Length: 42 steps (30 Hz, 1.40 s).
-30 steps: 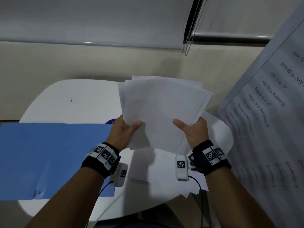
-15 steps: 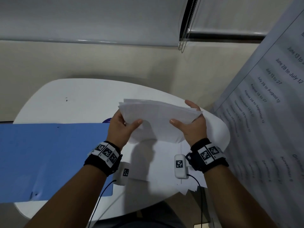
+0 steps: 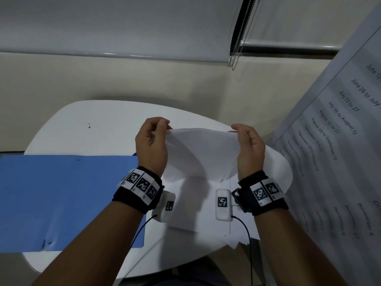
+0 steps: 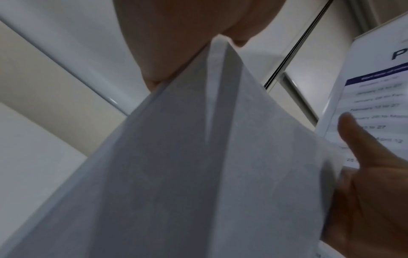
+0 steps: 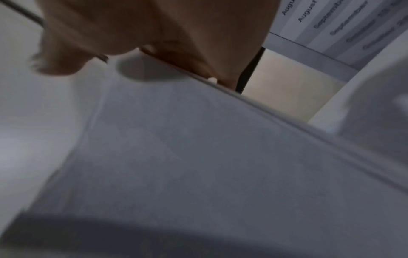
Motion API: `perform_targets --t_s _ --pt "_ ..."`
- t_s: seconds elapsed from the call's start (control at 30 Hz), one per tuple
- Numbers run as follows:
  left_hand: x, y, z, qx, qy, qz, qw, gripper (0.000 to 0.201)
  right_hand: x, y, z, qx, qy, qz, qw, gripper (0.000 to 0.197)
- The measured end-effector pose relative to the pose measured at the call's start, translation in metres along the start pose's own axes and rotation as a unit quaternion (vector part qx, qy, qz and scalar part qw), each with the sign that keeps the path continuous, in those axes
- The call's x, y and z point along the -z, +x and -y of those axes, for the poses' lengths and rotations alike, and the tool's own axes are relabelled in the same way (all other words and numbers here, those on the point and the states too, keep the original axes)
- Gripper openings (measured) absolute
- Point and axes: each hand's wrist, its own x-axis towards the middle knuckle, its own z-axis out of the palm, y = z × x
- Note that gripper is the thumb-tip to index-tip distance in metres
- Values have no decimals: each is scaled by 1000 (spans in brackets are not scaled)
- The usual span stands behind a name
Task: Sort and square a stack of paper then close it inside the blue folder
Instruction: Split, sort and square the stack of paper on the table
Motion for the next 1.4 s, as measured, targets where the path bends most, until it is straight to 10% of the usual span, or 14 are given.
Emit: perform_targets --t_s 0.17,0.5,0.7,0.93,1.4 --pt "3 -4 10 35 26 66 997 31 1 -1 -7 -61 -81 57 993 32" --pt "15 -3 20 -207 184 106 955 34 17 -2 -17 -66 -88 80 991 18" --pt "10 -4 16 16 26 78 996 55 10 4 -22 -114 -31 65 991 22" --pt "7 -2 22 109 9 129 985 47 12 9 -43 -156 -35 60 985 40" --pt "12 -7 25 114 -26 136 984 38 17 -7 -73 -177 -90 62 978 44"
